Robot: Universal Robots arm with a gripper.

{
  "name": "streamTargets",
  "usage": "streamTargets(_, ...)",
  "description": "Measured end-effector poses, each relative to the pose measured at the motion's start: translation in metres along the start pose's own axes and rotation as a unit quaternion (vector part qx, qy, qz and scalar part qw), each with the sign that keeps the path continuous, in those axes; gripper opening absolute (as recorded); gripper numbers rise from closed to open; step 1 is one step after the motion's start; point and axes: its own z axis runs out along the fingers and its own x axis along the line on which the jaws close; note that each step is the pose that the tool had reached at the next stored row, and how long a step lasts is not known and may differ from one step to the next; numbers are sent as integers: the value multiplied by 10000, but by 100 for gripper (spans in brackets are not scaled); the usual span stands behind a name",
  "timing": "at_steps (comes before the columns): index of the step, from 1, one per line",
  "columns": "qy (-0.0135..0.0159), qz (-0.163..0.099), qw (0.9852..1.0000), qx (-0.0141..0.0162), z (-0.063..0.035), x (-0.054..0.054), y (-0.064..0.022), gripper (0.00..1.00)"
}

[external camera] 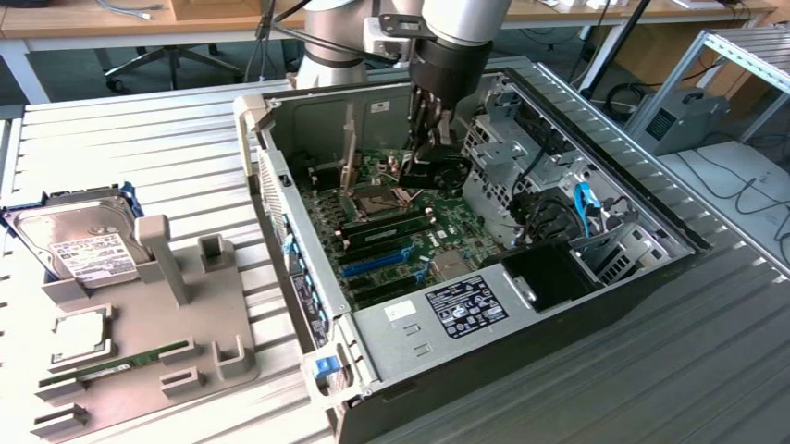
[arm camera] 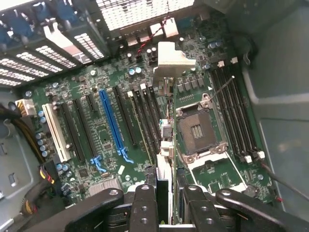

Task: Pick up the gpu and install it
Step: 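Insert the gpu into the slot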

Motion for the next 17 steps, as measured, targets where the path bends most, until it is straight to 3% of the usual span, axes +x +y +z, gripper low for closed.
streamTargets(10, 18, -435, 9991, -8, 1, 0, -1, 26)
streamTargets(17, 32, -785, 9969, -15, 2, -1, -2, 26)
